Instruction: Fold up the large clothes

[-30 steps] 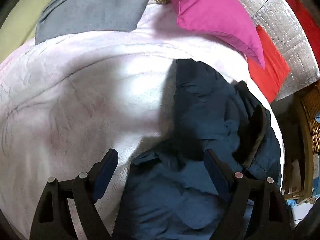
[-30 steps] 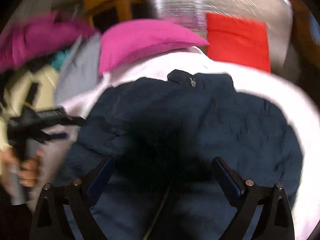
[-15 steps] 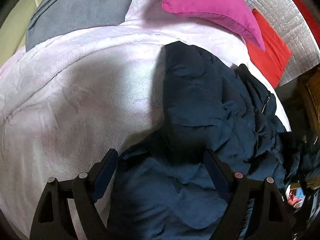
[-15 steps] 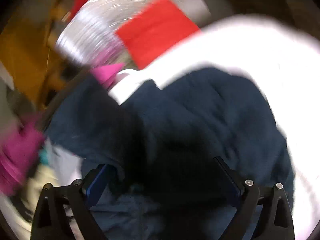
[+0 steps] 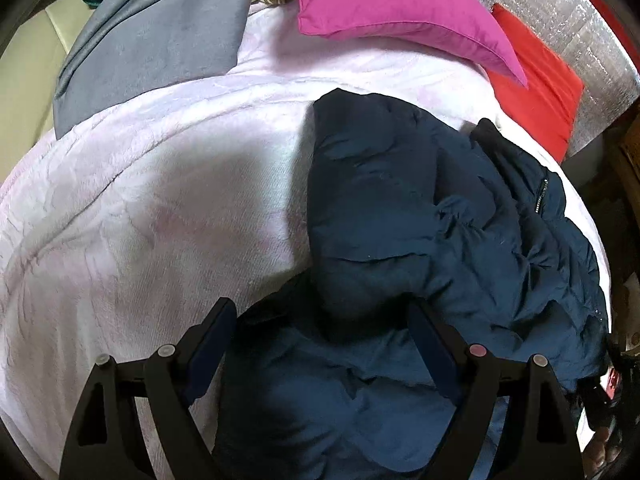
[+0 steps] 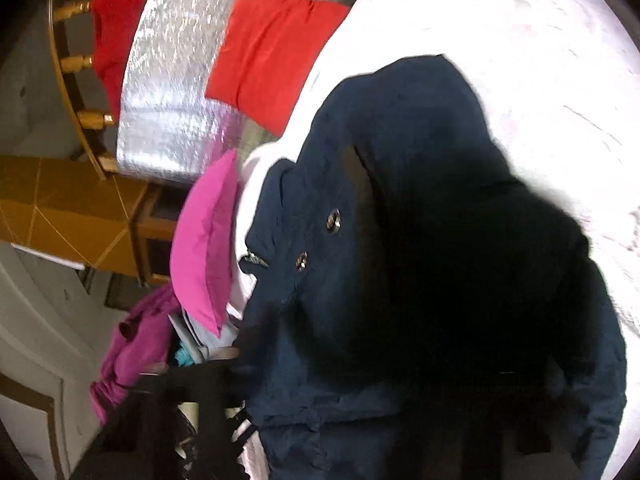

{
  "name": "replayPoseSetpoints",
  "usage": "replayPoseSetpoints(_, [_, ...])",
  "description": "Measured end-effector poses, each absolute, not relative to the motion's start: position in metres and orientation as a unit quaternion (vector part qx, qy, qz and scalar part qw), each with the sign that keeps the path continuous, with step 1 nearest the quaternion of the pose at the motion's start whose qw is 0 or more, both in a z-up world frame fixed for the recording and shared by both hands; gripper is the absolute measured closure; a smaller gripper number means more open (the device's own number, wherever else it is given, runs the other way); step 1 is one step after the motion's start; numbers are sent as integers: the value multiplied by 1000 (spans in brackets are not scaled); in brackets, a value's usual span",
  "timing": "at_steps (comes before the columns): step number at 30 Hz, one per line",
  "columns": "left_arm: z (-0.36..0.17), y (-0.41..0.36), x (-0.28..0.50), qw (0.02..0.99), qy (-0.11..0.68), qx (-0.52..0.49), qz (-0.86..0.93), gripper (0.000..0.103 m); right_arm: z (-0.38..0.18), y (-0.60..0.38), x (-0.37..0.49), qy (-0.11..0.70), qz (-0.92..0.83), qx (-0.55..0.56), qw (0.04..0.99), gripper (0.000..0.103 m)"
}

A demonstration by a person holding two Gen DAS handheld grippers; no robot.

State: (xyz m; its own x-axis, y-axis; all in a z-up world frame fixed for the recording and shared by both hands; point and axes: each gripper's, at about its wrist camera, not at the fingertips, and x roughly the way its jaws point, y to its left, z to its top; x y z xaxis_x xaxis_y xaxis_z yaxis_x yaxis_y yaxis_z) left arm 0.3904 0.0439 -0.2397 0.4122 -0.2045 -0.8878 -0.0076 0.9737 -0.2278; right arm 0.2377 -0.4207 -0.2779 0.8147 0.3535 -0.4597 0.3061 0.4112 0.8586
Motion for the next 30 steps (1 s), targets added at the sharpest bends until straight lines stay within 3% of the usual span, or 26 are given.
replayPoseSetpoints(4, [-237, 42, 392, 841, 531, -89, -52, 16, -255, -408, 232, 283, -18, 473, 834, 67])
replayPoseSetpoints(8, [-244, 40, 395, 834, 543, -86, -49, 16, -274, -403, 240, 353, -83, 421, 832, 67])
replayPoseSetpoints(10, [-242, 41, 395, 835, 542, -83, -46, 16, -267, -402, 236, 350, -89, 413, 836, 61])
replayPoseSetpoints(12, [-235, 42, 393, 844, 530, -75, -36, 16, -252, -401, 229, 347, -98, 396, 844, 31])
replayPoseSetpoints(14, [-226, 43, 390, 857, 511, -66, -28, 16, -234, -398, 222, 325, -115, 373, 861, 25])
replayPoseSetpoints(20, [-199, 33, 378, 892, 448, -51, -41, 16, -189, -373, 219, 273, -71, 298, 912, 25])
replayPoseSetpoints(22, [-201, 23, 377, 891, 449, -34, -54, 16, -189, -354, 240, 292, -40, 279, 914, 28])
replayPoseSetpoints(25, [-213, 8, 379, 884, 465, 8, -50, 16, -205, -326, 276, 341, 0, 262, 903, 41])
replayPoseSetpoints(30, [-237, 7, 390, 858, 511, 24, -43, 15, -254, -302, 304, 428, 5, 223, 875, 44])
